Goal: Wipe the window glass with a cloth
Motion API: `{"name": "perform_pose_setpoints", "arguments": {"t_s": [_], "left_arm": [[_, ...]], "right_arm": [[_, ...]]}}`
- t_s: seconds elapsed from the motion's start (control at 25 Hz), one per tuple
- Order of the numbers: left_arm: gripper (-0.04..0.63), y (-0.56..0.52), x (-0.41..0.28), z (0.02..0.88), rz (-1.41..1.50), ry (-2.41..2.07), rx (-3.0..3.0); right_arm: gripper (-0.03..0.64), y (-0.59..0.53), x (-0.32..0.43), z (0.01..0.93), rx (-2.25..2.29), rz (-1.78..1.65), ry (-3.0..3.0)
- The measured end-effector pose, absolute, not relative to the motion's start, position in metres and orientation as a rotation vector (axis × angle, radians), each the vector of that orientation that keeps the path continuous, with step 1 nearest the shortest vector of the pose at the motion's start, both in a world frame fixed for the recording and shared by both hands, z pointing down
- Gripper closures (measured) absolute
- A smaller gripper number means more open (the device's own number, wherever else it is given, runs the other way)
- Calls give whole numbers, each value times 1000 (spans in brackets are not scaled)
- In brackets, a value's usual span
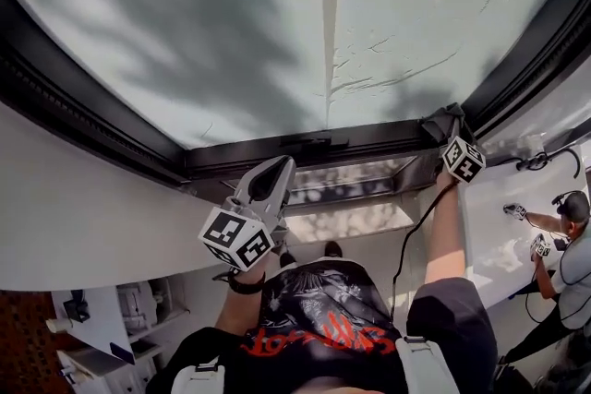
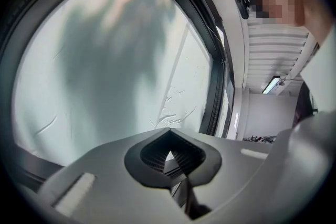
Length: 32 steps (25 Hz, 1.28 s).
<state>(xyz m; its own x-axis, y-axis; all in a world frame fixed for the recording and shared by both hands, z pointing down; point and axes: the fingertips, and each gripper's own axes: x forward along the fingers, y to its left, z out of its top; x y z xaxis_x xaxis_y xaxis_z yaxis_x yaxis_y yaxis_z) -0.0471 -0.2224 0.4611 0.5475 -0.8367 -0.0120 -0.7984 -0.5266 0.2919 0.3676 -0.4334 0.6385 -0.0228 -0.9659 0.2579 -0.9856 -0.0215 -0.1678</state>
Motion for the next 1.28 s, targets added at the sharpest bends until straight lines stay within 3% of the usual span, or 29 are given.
{"name": "perform_pose_setpoints", "arguments": {"t_s": [0.12, 0.24, 0.4, 0.6, 0.92, 1.08, 1.28], "left_arm": [[592, -221, -46, 465, -193, -1392, 2506], [592, -215, -54, 472, -175, -1441, 2479], [592, -208, -89, 477, -181, -1568, 2418], [592, -161, -174, 476, -253, -1869, 2234], [592, -59, -279, 469, -378, -2194, 1955], [592, -32, -301, 479, -402, -2224, 1900], [592, -34, -317, 490, -409, -2163, 1904]], "right_arm": [[598, -432, 356, 636, 2124, 547, -2263], [598, -396, 288, 592, 2045, 557, -2566], [598, -327, 128, 528, 1597, 490, -3045], [598, -259, -86, 513, 769, 419, -3272], [598, -236, -306, 573, 364, 594, -3111], [598, -255, -336, 620, 535, 613, -2987], [598, -265, -273, 629, 704, 576, -2948]]}}
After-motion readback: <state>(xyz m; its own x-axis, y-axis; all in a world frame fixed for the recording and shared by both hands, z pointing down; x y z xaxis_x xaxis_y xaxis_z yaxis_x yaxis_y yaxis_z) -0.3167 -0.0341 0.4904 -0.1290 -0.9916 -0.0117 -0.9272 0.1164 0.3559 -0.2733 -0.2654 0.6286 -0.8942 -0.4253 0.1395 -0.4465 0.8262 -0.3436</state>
